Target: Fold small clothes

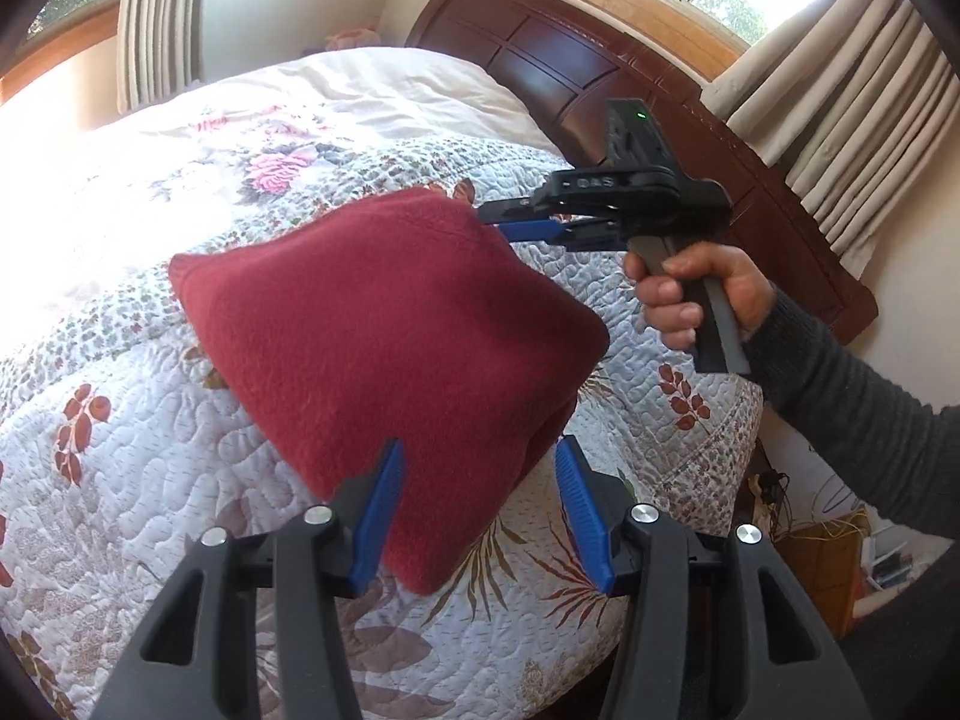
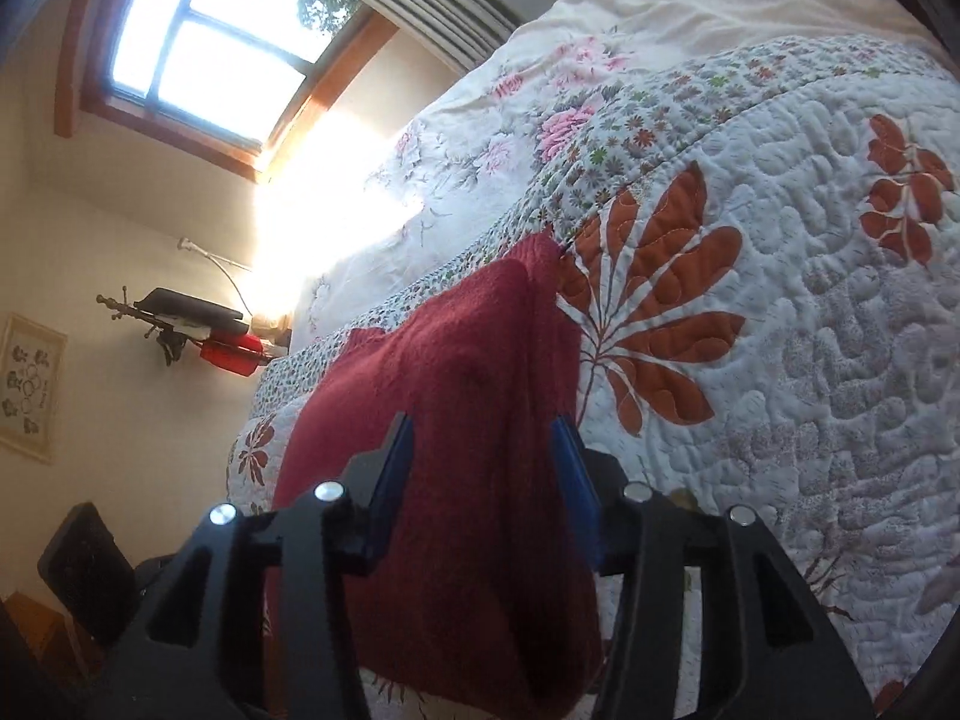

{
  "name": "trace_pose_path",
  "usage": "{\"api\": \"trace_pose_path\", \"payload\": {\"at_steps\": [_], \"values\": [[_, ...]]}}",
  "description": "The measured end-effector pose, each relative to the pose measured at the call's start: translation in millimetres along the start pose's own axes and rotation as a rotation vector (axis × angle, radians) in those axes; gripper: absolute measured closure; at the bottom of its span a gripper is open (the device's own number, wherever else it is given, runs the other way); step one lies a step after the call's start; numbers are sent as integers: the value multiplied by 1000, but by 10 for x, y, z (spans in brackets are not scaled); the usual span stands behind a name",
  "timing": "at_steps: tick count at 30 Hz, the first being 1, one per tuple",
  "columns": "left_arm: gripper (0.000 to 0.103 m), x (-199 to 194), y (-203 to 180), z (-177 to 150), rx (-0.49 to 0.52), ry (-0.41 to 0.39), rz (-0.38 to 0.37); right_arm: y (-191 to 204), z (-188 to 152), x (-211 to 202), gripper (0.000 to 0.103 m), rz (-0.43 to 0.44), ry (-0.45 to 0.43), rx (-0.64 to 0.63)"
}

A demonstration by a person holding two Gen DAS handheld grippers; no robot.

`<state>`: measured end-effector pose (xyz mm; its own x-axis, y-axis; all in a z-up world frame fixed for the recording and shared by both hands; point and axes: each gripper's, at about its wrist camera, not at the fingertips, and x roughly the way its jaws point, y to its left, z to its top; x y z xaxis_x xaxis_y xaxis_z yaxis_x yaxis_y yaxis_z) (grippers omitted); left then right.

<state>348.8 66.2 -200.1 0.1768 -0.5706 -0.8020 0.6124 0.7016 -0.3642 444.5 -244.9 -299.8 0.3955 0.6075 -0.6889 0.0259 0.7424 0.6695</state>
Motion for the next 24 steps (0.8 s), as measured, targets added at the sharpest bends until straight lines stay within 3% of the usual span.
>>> {"api": "trace_pose_path", "payload": {"at_steps": [4, 8, 13, 16, 17, 18, 19, 24], "values": [[50, 17, 57, 76, -1, -1, 9, -73, -753, -397, 52, 73, 7, 82], [50, 47, 78, 80, -14, 6, 3, -29, -1487, -262, 47, 148, 14, 179], [50, 70, 66, 66, -34, 11, -21, -41, -1492, 129, 34, 282, -94, 333], [50, 45, 25, 82, -14, 11, -26, -94, -1423, 321, 33, 333, -116, 439], [50, 39, 21, 82, -9, 11, -26, -111, -1417, 363, 36, 348, -130, 467], [50, 32, 25, 82, -6, 11, -26, -128, -1415, 396, 59, 356, -141, 493], [50, 25, 35, 83, -6, 9, -29, -143, -1423, 421, 94, 385, -149, 514], [50, -93, 76, 112, -20, -17, -69, 238, -1592, 30, 96, 353, -222, 489]]}}
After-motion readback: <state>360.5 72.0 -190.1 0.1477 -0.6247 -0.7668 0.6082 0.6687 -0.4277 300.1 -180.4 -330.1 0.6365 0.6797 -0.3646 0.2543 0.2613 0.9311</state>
